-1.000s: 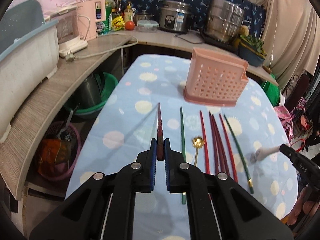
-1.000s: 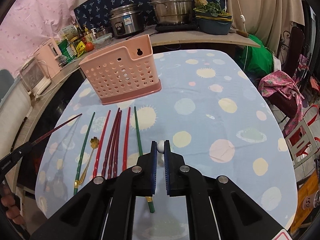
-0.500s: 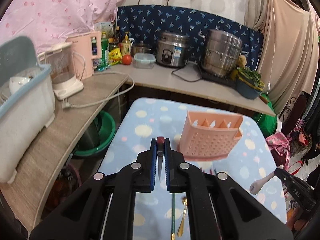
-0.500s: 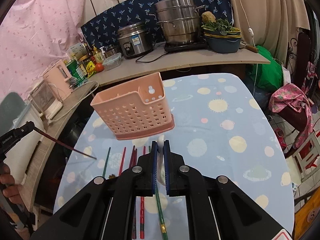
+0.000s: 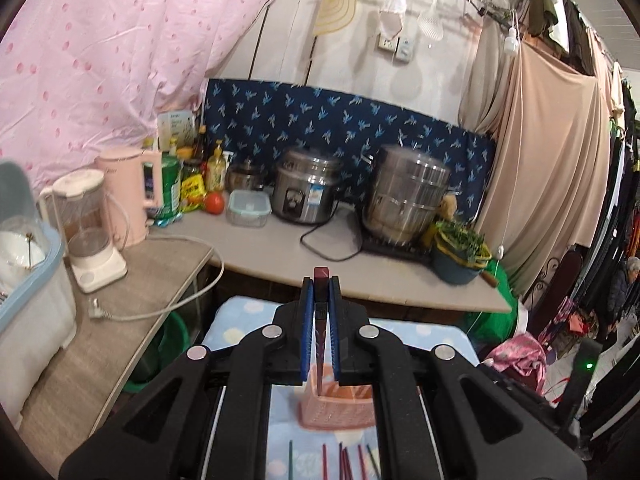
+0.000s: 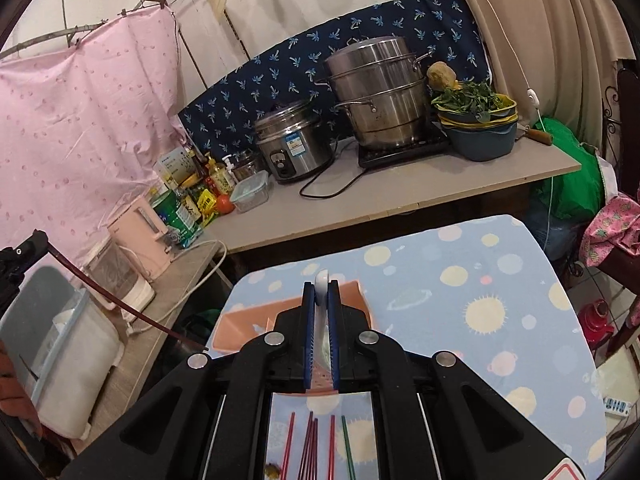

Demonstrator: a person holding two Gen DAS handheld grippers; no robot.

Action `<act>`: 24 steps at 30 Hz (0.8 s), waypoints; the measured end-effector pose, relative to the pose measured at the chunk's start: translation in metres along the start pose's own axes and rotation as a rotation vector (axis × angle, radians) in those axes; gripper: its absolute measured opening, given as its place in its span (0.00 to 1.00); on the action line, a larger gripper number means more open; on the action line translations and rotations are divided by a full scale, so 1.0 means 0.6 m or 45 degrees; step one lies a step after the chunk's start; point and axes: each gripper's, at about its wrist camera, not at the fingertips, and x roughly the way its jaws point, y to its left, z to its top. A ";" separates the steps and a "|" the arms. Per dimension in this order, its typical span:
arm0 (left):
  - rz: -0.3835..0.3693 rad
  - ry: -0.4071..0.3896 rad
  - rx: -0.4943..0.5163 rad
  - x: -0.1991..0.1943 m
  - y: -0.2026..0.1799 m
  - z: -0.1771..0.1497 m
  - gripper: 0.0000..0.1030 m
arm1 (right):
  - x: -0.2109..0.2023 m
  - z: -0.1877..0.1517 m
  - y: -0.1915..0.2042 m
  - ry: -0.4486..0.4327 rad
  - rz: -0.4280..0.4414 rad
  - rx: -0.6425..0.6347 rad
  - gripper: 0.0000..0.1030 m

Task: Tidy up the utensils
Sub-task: 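Lift the chopstick and spoon and carry both over the pink basket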

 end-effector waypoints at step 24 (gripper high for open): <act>0.073 0.207 0.021 0.165 -0.006 -0.097 0.14 | 0.135 -0.032 -0.034 0.126 -0.087 -0.020 0.11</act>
